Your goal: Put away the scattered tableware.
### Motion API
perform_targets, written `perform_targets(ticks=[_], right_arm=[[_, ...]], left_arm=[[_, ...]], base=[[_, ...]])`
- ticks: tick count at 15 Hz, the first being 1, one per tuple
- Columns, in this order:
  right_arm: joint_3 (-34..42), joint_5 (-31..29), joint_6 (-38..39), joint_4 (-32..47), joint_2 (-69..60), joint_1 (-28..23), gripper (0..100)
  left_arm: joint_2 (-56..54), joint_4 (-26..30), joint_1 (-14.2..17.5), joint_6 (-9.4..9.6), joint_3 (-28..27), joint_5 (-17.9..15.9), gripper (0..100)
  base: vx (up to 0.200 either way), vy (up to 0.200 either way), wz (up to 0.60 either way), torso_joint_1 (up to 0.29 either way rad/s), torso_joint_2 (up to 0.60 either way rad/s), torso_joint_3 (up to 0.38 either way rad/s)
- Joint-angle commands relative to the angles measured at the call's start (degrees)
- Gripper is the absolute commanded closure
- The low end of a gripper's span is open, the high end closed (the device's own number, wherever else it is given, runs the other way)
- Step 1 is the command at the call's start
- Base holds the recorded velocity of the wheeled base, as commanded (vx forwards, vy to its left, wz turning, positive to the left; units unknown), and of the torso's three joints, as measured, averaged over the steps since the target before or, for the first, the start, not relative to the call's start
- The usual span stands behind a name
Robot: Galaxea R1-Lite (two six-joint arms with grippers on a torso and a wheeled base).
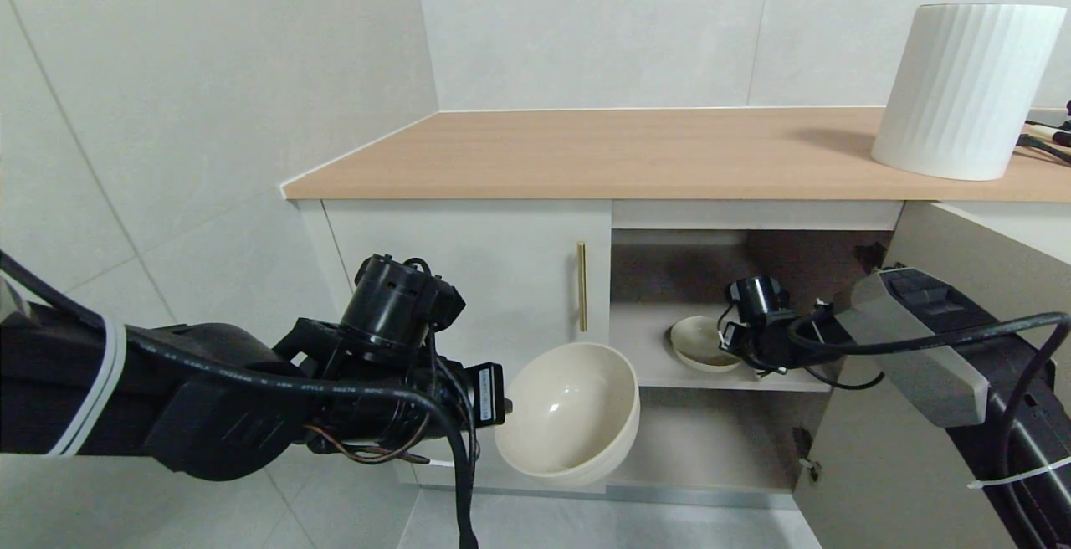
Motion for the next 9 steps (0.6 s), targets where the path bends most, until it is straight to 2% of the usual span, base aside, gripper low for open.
perform_targets(ticks=[1,6,9], right_arm=[[0.1,0.0,0.1,-0.1,-0.2,0.0,0],[3.1,0.0,1.4,0.7,-3.9,0.4,0],[11.5,0.2,1.7,0.7,-11.6,3.1,0]], left_arm=[[-0.1,0.0,0.0,-0.03,0.0,0.0,100],[0.1,0.0,-0.1,-0.03,0.0,-0.1,100],[1.4,0.0,-3.4,0.23,-1.1,1.6,100]], base=[[0.0,0.0,0.0,0.0,0.0,0.0],[0.0,0.0,0.0,0.0,0.0,0.0],[0.0,0.0,0.0,0.0,0.0,0.0]])
